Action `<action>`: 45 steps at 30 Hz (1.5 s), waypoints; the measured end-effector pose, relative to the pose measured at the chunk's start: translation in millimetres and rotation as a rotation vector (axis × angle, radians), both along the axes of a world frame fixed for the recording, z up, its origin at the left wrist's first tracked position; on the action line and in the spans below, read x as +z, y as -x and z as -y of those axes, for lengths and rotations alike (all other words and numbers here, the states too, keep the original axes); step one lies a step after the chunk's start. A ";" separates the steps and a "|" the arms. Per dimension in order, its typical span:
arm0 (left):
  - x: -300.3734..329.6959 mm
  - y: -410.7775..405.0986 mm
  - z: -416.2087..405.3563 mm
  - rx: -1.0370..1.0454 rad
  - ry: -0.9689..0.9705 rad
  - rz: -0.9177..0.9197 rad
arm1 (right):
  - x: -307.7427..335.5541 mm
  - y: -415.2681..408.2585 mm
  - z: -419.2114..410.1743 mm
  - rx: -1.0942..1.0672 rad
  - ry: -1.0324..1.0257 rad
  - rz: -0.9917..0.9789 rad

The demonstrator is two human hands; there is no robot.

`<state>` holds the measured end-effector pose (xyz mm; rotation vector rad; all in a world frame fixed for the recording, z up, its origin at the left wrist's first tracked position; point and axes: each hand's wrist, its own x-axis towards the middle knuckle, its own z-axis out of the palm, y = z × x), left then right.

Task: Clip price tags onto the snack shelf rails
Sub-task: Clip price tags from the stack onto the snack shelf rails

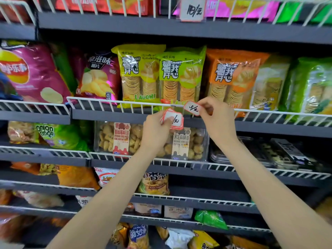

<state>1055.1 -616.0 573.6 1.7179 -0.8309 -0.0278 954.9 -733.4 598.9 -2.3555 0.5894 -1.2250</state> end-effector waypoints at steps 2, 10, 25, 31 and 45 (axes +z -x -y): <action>-1.8 -2.1 -2.9 -0.006 0.001 -0.006 | 1.2 -0.7 1.8 0.001 0.039 -0.002; -4.8 -15.6 -17.5 -0.159 -0.187 0.058 | 6.7 -16.1 -0.4 0.004 0.239 -0.090; -6.8 -25.6 -18.0 -0.358 -0.077 -0.203 | -9.5 -19.5 1.1 -0.124 0.727 -0.266; -12.1 -27.1 -15.0 -0.307 -0.114 -0.141 | -13.9 -19.0 -4.9 -0.183 0.684 -0.282; -11.6 -29.7 -14.6 -0.266 -0.156 -0.057 | -17.1 -18.4 -9.7 -0.242 0.740 -0.330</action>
